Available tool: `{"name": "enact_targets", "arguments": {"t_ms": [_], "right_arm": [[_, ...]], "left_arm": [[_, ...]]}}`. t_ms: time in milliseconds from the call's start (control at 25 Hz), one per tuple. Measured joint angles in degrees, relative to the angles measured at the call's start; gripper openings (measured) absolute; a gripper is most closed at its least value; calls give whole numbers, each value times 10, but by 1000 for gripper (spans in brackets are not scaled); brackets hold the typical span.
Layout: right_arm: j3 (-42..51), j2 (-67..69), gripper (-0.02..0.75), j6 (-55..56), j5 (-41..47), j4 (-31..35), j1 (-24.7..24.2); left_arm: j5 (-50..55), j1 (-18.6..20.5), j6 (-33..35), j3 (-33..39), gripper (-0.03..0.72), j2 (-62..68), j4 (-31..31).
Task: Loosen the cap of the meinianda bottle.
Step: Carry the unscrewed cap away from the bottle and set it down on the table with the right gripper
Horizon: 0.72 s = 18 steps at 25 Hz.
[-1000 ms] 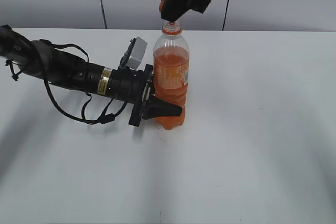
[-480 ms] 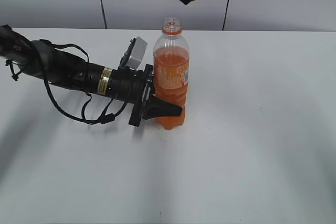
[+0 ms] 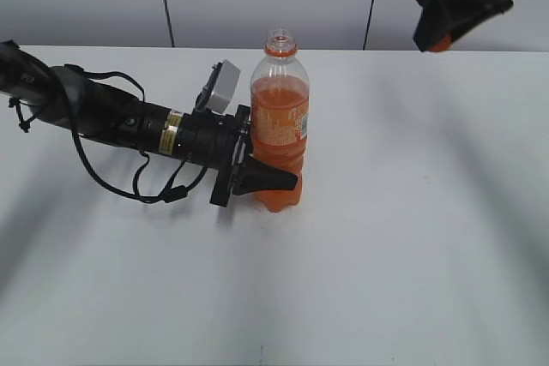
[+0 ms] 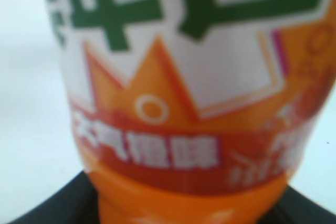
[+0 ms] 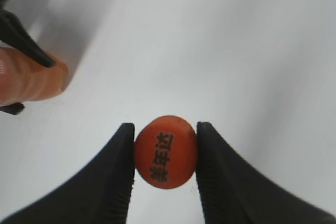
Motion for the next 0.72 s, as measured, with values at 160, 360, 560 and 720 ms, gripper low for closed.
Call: {"name": "enact_targets", "arguments": {"t_ms": [160,360,560,720], "right_arm": [[100,-11,269,14,-71,15,-55],[205,-19,269,29,-158,36,-107],[315,-19,269,31,-243,45,-136],[376,-19,269,32,-326,71,-142]], "left_arm": [[-1,0,0,0,394,0,0],[-1,0,0,0,394,0,0],[-1,0,0,0,394,0,0],[-1,0,0,0,394,0,0]]}}
